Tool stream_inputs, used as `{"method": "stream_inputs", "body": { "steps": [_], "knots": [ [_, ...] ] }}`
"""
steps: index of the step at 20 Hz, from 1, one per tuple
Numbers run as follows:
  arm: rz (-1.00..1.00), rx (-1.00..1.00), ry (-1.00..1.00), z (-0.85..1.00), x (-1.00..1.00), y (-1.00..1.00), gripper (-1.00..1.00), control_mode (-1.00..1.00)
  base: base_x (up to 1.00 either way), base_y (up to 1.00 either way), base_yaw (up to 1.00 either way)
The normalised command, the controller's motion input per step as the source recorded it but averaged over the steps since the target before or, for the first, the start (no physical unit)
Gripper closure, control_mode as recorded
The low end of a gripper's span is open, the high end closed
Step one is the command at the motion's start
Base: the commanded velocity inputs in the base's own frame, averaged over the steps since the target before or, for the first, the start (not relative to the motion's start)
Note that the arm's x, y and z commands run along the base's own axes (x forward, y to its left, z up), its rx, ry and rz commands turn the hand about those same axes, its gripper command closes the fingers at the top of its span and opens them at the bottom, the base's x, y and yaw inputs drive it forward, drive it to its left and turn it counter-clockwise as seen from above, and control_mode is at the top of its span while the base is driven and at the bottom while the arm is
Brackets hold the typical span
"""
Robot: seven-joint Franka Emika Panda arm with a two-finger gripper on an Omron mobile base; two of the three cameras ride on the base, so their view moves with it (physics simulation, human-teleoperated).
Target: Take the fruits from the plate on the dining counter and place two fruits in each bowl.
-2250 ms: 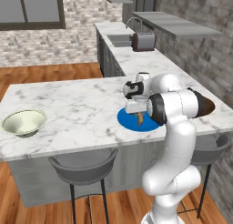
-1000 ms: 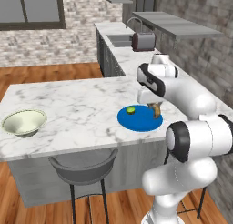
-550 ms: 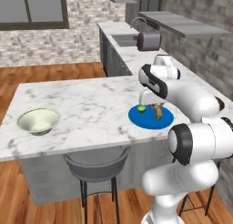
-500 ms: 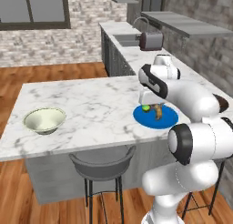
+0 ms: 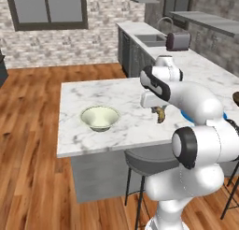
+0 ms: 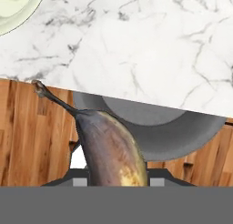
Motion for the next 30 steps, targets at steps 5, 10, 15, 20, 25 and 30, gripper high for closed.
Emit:
{"method": "stream_inputs", "body": {
  "steps": [5,10,15,20,25,30],
  "knots": [
    [0.0,0.0,0.0,0.0,0.0,0.0,1.0,1.0,0.2,-0.1,0.0],
    [0.0,0.0,0.0,0.0,0.0,0.0,1.0,1.0,0.1,-0.41,0.0],
    [0.0,0.0,0.0,0.0,0.0,0.0,1.0,1.0,0.14,-0.33,0.0],
    [0.0,0.0,0.0,0.0,0.0,0.0,1.0,1.0,0.43,-0.02,0.0],
    [0.0,0.0,0.0,0.0,0.0,0.0,1.0,1.0,0.52,0.0,0.0],
    [0.0,0.0,0.0,0.0,0.45,0.0,1.0,-1.0,0.24,0.0,0.0]
  ]
}}
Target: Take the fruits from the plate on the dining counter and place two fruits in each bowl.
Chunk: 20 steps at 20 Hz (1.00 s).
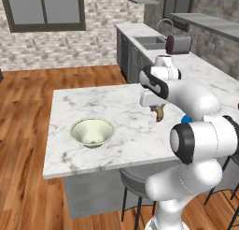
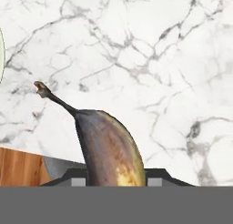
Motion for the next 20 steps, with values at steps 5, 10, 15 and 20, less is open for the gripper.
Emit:
{"method": "stream_inputs", "body": {
  "steps": [5,10,15,20],
  "knots": [
    [0.0,-0.01,0.0,0.0,0.68,0.32,1.0,-1.0,0.0,0.0,0.0],
    [0.01,-0.12,0.09,-0.02,0.32,1.0,1.0,-1.0,0.0,0.0,0.0],
    [0.07,-0.07,0.15,-0.08,0.07,1.0,1.0,-1.0,0.0,0.0,0.0],
    [0.11,-0.01,0.12,-0.37,-0.03,0.98,1.0,-1.0,0.0,0.0,0.0]
  ]
}}
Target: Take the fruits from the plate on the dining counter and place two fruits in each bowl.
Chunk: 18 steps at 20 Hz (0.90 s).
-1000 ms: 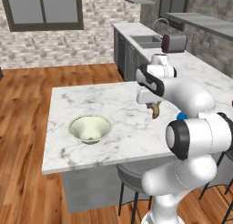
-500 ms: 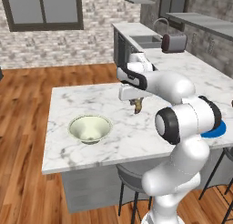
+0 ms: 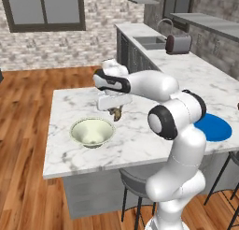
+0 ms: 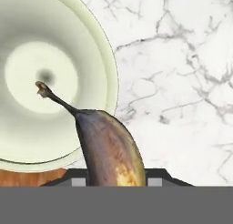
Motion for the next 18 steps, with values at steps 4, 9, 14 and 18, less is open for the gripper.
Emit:
{"method": "stream_inputs", "body": {
  "steps": [4,9,14,18],
  "knots": [
    [0.14,0.08,0.02,-0.51,0.0,0.61,1.0,-1.0,0.0,0.0,0.0],
    [0.06,0.15,-0.05,-0.39,-0.2,0.2,1.0,-1.0,0.0,0.0,0.0],
    [0.0,0.12,-0.18,-0.2,0.0,0.23,1.0,-1.0,0.0,0.0,0.0],
    [0.0,0.0,-0.18,-0.33,0.11,0.44,1.0,-1.0,0.0,0.0,0.0]
  ]
}}
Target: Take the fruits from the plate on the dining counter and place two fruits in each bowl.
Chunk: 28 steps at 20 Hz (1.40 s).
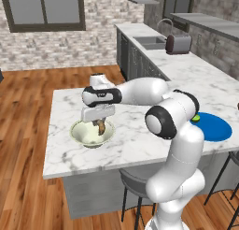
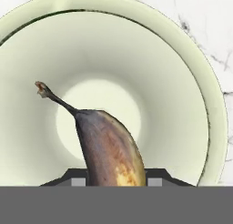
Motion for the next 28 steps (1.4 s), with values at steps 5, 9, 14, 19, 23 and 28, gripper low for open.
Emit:
{"method": "stream_inputs", "body": {
  "steps": [5,9,14,19,23,28],
  "knots": [
    [0.0,0.0,-0.01,-0.27,0.25,0.14,1.0,-1.0,0.0,0.0,0.0],
    [0.0,0.01,0.0,-0.22,0.15,0.0,1.0,-1.0,0.0,0.0,0.0],
    [0.0,0.0,0.0,-0.19,0.11,0.0,1.0,-1.0,0.0,0.0,0.0],
    [0.0,0.0,0.0,-0.26,0.07,0.0,1.0,-1.0,0.0,0.0,0.0],
    [0.0,0.0,0.0,-0.07,0.06,0.0,1.0,-1.0,0.0,0.0,0.0],
    [0.0,0.0,0.0,0.0,0.04,0.0,-1.0,-1.0,0.0,0.0,0.0]
  ]
}}
